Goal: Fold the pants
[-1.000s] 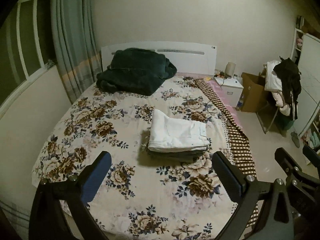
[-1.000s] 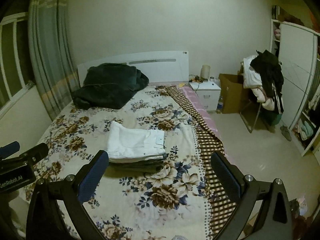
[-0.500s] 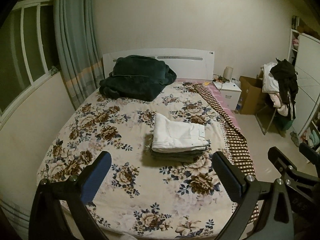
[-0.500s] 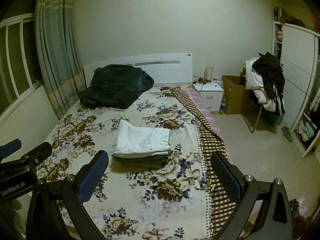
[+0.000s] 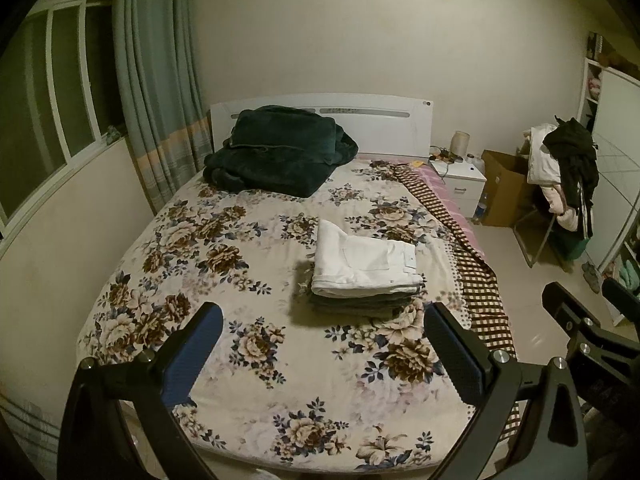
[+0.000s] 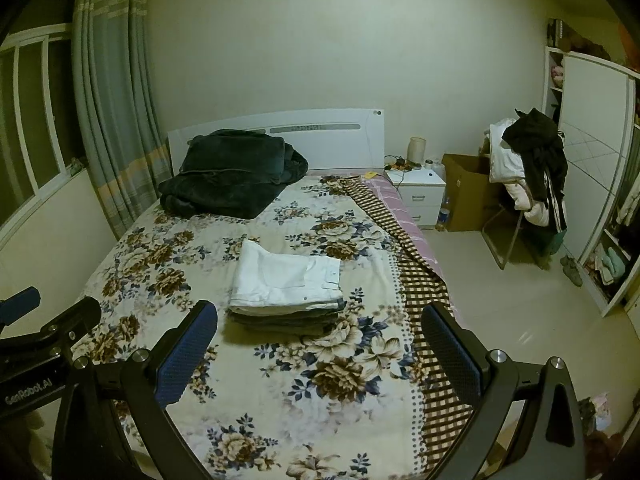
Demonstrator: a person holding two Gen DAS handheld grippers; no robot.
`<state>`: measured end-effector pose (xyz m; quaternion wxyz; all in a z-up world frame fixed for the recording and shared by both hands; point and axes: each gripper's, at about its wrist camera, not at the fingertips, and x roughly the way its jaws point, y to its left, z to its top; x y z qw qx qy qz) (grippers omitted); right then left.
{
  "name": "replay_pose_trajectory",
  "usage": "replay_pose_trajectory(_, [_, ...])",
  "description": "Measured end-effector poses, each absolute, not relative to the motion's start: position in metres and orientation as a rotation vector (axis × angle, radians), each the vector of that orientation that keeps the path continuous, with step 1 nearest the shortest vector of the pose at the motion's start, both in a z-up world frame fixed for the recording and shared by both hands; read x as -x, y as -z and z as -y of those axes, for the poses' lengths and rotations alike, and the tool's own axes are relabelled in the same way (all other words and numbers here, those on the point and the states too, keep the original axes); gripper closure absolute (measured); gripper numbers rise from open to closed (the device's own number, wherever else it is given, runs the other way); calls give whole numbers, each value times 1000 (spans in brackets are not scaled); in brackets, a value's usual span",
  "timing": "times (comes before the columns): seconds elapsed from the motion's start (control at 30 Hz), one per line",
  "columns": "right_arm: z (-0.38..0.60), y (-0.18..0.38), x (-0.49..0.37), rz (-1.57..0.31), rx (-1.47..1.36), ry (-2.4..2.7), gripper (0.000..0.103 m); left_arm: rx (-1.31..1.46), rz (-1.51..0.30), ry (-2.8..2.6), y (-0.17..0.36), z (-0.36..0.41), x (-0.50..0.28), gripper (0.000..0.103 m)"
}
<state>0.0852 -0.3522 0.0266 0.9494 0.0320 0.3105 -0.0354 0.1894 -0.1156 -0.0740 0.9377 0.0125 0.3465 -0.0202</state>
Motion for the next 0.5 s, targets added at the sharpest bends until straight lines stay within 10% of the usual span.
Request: replay_pose_trajectory(0.5, [350, -29, -87, -636, -61, 65, 0, -16, -706, 44, 74, 112, -188, 0])
